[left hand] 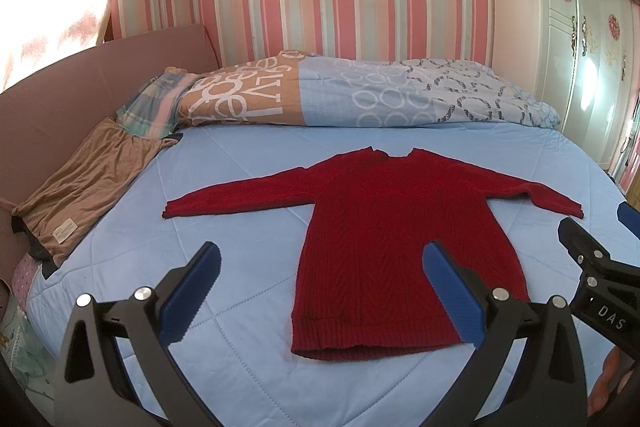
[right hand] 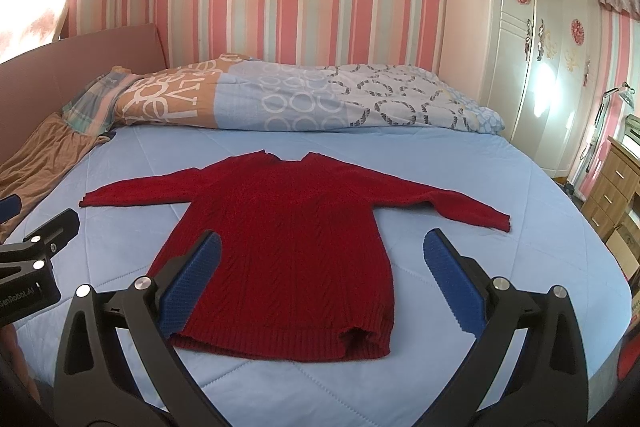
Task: Fold small clothes
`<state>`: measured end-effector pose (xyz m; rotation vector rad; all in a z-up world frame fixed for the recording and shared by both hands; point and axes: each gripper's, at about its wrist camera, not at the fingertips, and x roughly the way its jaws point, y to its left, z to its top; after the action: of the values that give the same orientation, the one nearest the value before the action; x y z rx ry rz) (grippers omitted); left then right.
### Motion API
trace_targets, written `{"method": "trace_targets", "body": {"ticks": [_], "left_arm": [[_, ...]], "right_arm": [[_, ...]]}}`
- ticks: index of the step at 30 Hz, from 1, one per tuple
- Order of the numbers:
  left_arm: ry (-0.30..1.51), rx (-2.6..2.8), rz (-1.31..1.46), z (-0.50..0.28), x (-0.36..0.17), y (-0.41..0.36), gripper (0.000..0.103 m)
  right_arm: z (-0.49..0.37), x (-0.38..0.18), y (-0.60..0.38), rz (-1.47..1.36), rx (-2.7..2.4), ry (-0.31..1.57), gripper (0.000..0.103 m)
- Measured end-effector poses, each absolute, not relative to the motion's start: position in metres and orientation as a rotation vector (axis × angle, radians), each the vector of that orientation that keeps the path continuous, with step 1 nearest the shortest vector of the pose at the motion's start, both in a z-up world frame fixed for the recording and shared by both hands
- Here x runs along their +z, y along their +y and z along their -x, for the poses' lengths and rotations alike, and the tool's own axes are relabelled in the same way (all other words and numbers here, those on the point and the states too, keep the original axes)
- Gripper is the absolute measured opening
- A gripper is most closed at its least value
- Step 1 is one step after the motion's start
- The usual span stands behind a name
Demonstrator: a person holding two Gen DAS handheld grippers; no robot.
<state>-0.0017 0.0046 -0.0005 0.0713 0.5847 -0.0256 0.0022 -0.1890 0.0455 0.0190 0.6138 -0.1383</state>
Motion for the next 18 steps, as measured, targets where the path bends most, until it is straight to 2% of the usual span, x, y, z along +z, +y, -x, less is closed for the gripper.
{"method": "trace_targets", "body": {"ticks": [18], "left_arm": [[0.586, -0.026, -0.068, 0.0006, 0.0007, 0.0074, 0.101]], "right_arm": [[-0.0034, 0.0437, -0.1864, -0.017, -0.139, 0.614, 0.100]]}}
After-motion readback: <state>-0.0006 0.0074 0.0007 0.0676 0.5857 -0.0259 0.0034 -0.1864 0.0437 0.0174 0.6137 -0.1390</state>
